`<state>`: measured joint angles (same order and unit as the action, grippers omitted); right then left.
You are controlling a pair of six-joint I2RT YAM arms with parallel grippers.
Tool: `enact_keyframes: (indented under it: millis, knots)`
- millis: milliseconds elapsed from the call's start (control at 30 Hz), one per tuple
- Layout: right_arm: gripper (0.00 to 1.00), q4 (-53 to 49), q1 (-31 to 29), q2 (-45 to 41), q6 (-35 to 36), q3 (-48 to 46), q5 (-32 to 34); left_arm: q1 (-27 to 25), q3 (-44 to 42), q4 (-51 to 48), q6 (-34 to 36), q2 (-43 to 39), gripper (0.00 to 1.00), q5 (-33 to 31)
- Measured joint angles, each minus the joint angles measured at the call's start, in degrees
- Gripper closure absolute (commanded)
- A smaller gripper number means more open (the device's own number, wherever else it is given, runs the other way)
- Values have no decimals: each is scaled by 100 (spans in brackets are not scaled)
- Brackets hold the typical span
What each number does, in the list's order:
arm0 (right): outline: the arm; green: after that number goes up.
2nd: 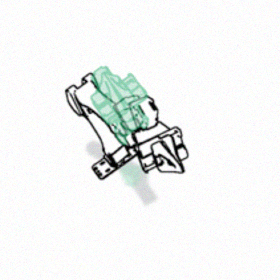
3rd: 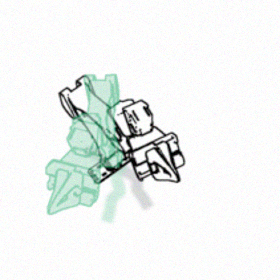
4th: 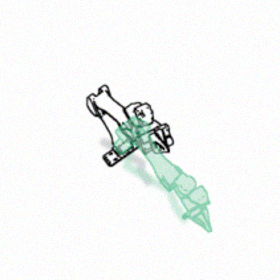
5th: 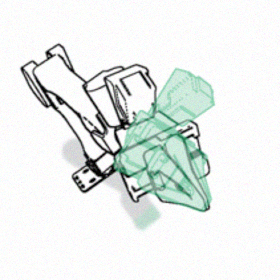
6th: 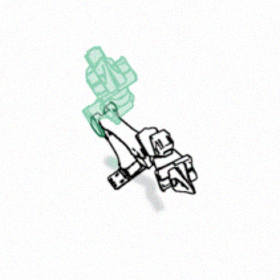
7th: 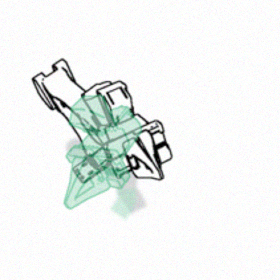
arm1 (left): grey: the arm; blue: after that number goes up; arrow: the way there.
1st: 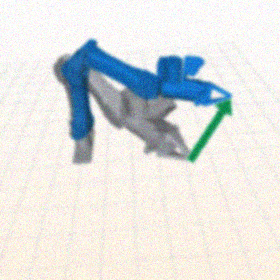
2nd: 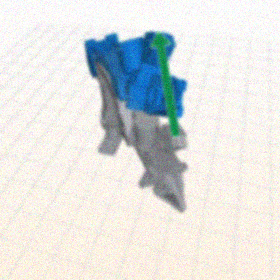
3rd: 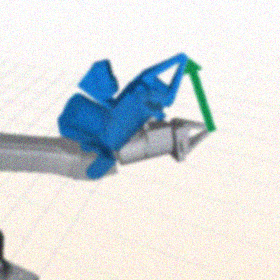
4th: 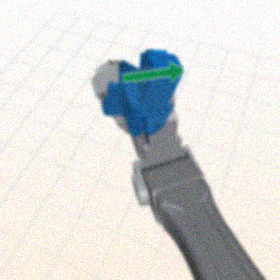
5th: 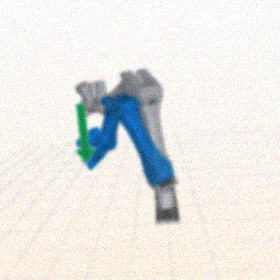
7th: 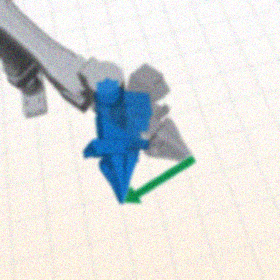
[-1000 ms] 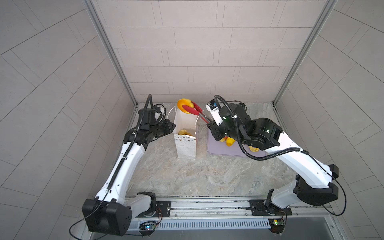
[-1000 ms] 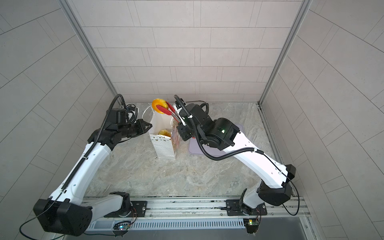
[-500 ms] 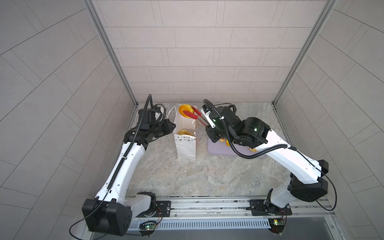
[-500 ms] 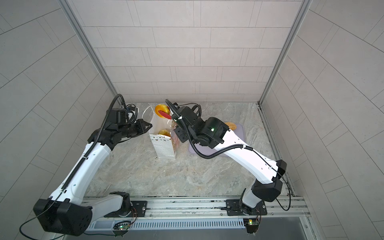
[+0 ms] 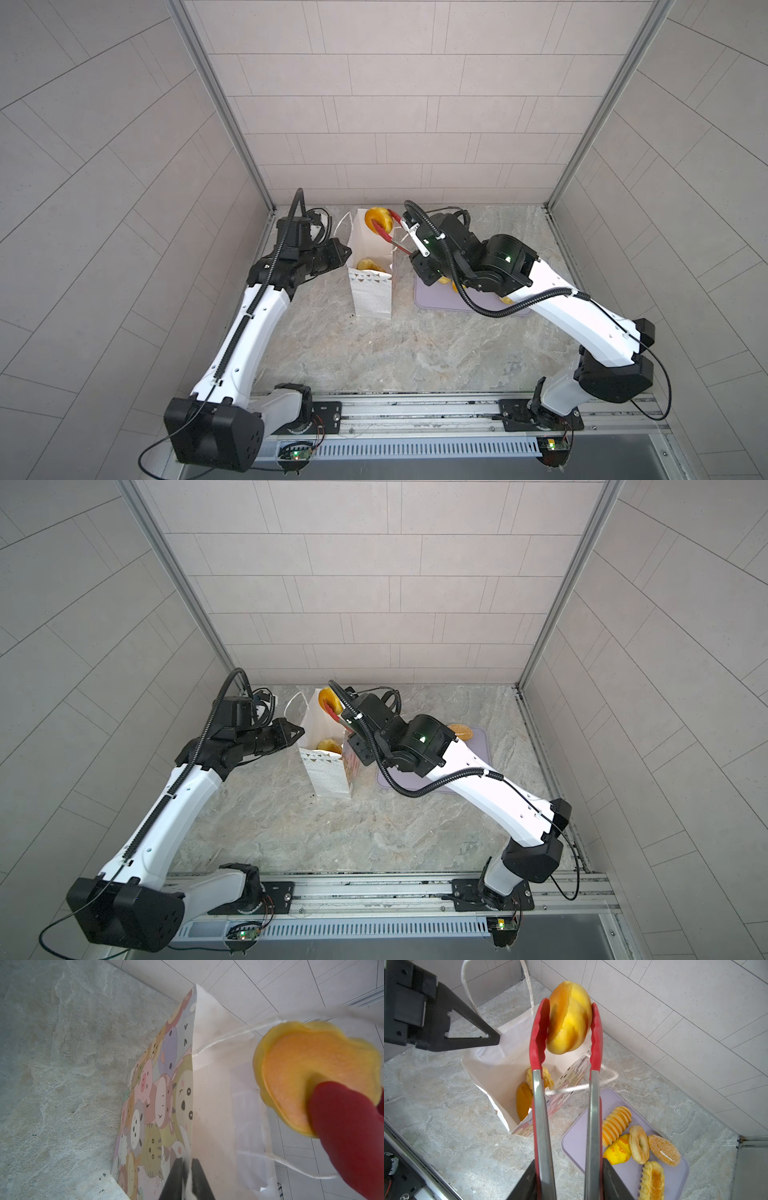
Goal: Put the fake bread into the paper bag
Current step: 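Lower the bun into the bag and open the tongs, then move the empty tongs back over the tray with the right gripper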
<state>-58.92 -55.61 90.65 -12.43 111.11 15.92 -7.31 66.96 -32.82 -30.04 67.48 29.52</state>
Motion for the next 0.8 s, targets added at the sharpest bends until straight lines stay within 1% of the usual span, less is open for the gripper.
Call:
enact_keyframes:
  millis: [133, 533, 800]
  knots:
    - [50, 46, 0, 0, 0, 0, 0, 0, 0, 0, 0, 0, 86, 0]
    - [50, 190, 0, -37, 0, -98, 28, 0, -2, 0, 0, -11, 87, 2]
    - [50, 317, 4, -389, 0, -258, 306, 0, -2, 0, 0, -11, 86, 2]
